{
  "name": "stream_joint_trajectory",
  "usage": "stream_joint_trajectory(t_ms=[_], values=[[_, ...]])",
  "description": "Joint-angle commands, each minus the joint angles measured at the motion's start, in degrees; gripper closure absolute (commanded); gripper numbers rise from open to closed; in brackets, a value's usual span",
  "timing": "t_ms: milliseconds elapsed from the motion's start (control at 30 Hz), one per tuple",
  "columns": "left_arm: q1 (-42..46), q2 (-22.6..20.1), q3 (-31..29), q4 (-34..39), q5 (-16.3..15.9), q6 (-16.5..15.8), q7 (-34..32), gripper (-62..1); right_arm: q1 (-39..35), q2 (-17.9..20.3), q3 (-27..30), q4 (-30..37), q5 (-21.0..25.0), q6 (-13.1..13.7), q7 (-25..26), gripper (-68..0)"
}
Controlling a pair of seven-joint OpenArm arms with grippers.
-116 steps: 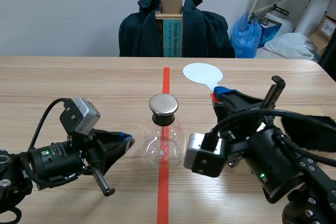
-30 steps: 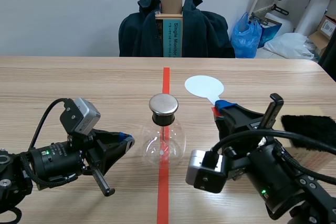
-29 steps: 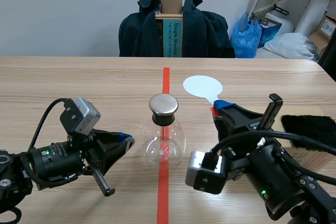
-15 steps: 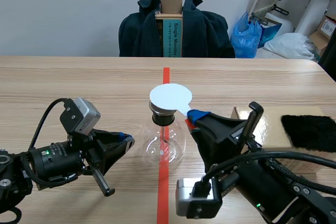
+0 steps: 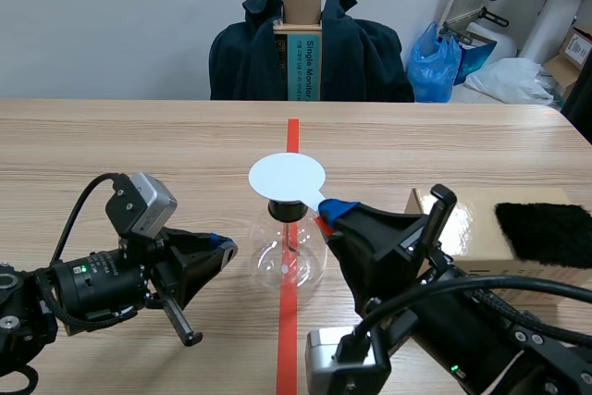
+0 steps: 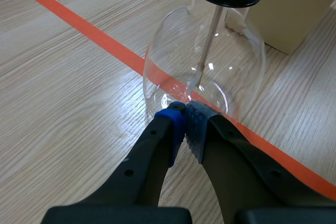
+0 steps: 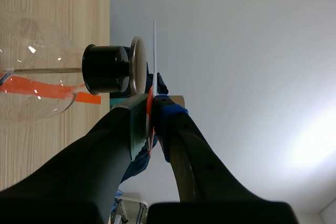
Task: Do the electroscope experiment.
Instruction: 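Move the plate toward and away from the electroscope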
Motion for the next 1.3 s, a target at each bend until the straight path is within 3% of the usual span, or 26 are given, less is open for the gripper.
stream_joint_trajectory(t_ms=[0,767,933,1267], values=[[0.0,0.02,-0.11,1.14,-0.55,-0.13,-0.76,-1.7,0.68,0.28,0.07,0.26,0.39,-0.87,-0.44,-0.7],[0.0,0.02,-0.11,1.14,-0.55,-0.15,-0.76,-1.7,0.66,0.28,0.07,0.26,0.39,-0.83,-25.77,-0.7],[0.0,0.02,-0.11,1.14,-0.55,-0.15,-0.76,-1.7,0.66,0.31,0.07,0.26,0.39,-0.83,-25.53,-0.7],[0.15,0.02,-0.11,1.14,-0.55,-0.13,-0.81,-1.7,0.66,0.31,0.07,0.26,0.39,-0.83,-15.47,-0.7]])
